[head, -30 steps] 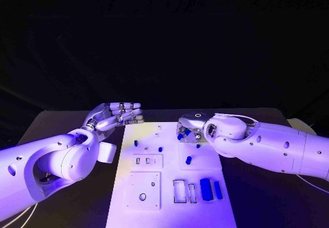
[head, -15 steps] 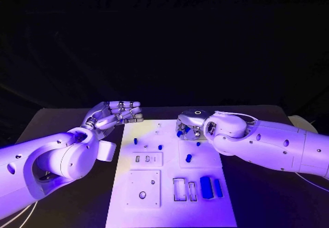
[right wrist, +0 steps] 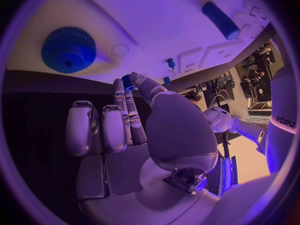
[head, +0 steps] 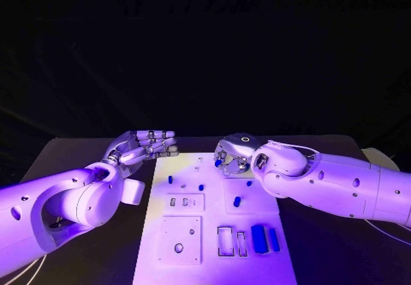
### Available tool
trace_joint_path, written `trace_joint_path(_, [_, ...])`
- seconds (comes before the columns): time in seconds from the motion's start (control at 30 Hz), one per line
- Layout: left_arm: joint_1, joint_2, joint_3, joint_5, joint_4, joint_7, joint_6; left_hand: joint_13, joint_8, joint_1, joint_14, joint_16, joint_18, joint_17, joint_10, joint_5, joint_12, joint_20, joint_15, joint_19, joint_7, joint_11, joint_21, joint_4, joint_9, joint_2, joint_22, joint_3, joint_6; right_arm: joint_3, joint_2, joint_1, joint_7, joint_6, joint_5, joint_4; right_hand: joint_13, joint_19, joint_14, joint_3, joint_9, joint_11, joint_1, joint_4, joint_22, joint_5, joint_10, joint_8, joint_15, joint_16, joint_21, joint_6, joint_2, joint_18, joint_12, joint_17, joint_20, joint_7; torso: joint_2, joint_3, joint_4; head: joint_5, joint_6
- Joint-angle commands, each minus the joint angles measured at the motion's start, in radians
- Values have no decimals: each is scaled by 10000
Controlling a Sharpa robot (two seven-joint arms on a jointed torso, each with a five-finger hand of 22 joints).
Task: Assemble the parts on the task board
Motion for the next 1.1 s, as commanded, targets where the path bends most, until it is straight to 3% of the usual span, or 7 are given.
trace_joint_path(0.03, [23, 17, 8, 8, -6, -10, 152, -8, -46, -33, -45, -44, 120, -8, 7, 5, -40, 29, 21, -52, 76, 58, -44, 2, -13, 21, -12, 43, -13, 4, 269, 26, -252, -650, -53, -230, 13, 85, 451, 159, 365, -39, 52, 138, 18, -59, 125, 54, -71, 42, 40, 165, 107, -180, -2, -3, -16, -135, 35, -4, 18, 13, 51])
trace_joint_path(0.33, [29, 36, 8, 9, -23, -31, 168, -8, -46, -33, -45, -44, 120, -8, 7, 5, -40, 29, 21, -52, 76, 58, -44, 2, -13, 21, -12, 43, -13, 8, 1018, 78, -497, -725, 0, -817, 13, 120, 452, 174, 390, -32, 6, 190, 101, -86, 116, 49, -65, 56, 92, 134, 74, -195, -32, -1, -15, -130, 68, 7, 31, 101, 115])
trace_joint_path(0.6, [38, 67, 9, 9, -34, -34, 177, -7, -53, -30, -47, -56, 119, -7, 3, 4, -50, 32, 24, -60, 79, 61, -50, -3, -12, 20, -17, 47, -16, 3, 1614, 70, -439, -713, 35, -1379, 10, 112, 451, 186, 400, -27, -2, 203, 99, -81, 101, 42, -63, 58, 91, 111, 55, -193, -51, -10, -14, -126, 120, -14, 134, 59, 126])
trace_joint_path(0.8, [59, 57, 9, 9, -27, -37, 172, -7, -57, -29, -49, -61, 119, -7, 1, 4, -54, 34, 26, -64, 81, 62, -53, -5, -12, 20, -20, 49, -17, 2, 1747, 64, -466, -569, 39, -1581, 9, 105, 450, 197, 410, -19, -21, 227, 100, -74, 86, 34, -57, 62, 92, 86, 39, -192, -71, -16, -12, -117, 139, -26, 130, 77, 118])
trace_joint_path(1.1, [94, 58, 9, 9, -38, -41, 170, -7, -57, -29, -49, -61, 119, -7, 1, 4, -54, 34, 26, -64, 81, 62, -53, -5, -12, 20, -20, 49, -17, -1, 1766, 63, -474, -170, 23, -1604, 8, 102, 448, 201, 416, -16, -31, 240, 103, -68, 81, 31, -54, 60, 94, 76, 32, -192, -79, -24, -10, -115, 158, -13, 152, 87, 77])
